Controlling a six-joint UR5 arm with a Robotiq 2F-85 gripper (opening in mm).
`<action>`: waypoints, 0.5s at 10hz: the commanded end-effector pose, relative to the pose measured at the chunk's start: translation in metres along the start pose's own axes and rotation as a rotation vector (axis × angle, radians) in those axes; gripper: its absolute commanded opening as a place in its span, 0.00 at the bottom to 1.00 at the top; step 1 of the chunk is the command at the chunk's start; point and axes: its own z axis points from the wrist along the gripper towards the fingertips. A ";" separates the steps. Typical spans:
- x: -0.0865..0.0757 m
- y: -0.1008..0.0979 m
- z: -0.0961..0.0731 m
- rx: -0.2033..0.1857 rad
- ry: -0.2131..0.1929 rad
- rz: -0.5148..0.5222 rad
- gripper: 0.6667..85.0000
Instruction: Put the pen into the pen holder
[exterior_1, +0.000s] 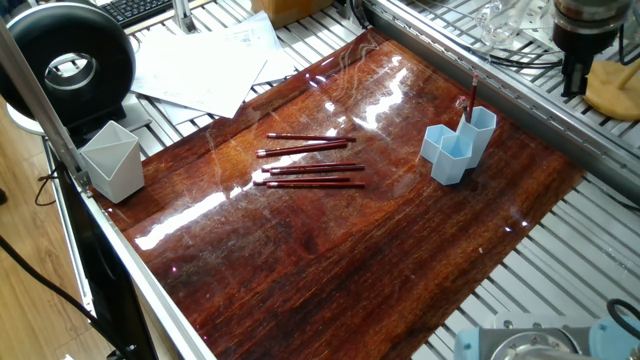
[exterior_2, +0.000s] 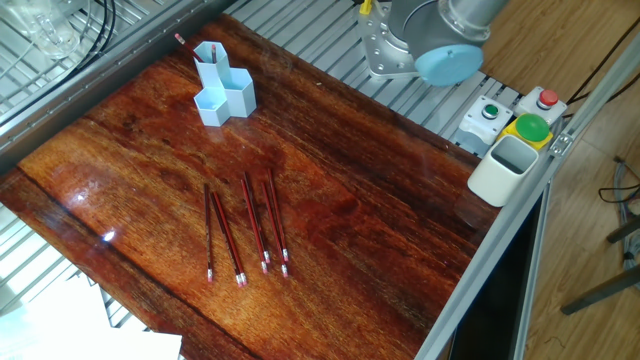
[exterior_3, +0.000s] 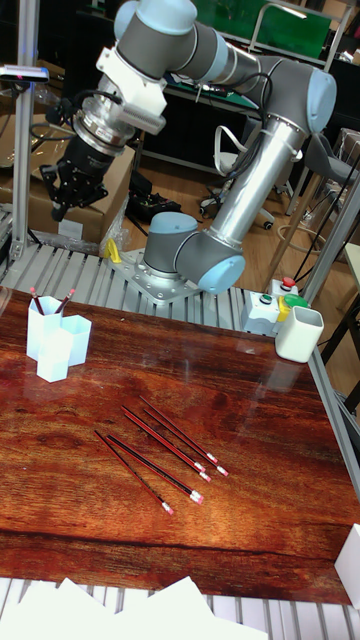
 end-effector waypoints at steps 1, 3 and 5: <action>0.016 0.029 -0.011 -0.106 0.109 -0.041 0.33; -0.017 0.039 -0.015 -0.108 0.122 -0.081 0.42; -0.064 0.056 -0.011 -0.093 0.126 -0.063 0.40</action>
